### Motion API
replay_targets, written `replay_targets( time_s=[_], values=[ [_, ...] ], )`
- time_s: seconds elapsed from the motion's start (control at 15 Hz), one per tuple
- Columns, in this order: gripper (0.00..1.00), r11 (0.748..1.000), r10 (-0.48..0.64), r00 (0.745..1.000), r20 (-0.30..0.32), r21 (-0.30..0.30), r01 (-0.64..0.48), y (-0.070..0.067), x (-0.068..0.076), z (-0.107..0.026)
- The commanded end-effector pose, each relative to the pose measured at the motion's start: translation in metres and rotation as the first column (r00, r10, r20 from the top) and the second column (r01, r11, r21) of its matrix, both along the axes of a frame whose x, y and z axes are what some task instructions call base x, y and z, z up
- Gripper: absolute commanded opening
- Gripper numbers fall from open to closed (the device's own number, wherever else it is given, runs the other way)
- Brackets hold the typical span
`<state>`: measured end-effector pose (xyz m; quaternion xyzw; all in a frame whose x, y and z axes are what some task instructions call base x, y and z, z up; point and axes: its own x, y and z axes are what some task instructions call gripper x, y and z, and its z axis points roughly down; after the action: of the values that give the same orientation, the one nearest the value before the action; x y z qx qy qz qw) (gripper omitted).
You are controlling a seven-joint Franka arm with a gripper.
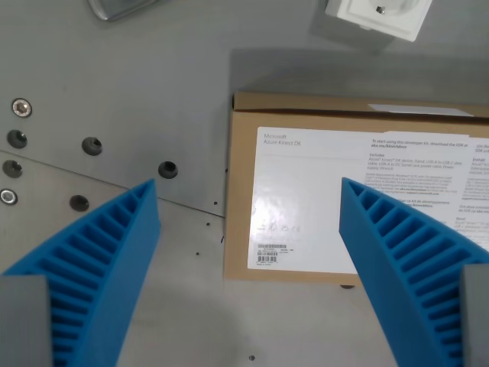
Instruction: Move above the white socket
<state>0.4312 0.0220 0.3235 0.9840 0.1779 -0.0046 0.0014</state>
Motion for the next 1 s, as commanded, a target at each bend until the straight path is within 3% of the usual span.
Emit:
replay_targets(
  time_s=[0.07, 1.0],
  values=[
    [1.0, 0.999, -0.052, 0.999, 0.013, 0.0, 0.052, -0.004, 0.008, -0.004],
    [1.0, 0.985, -0.17, 0.985, -0.012, -0.014, 0.17, -0.026, 0.04, -0.041]
  ],
)
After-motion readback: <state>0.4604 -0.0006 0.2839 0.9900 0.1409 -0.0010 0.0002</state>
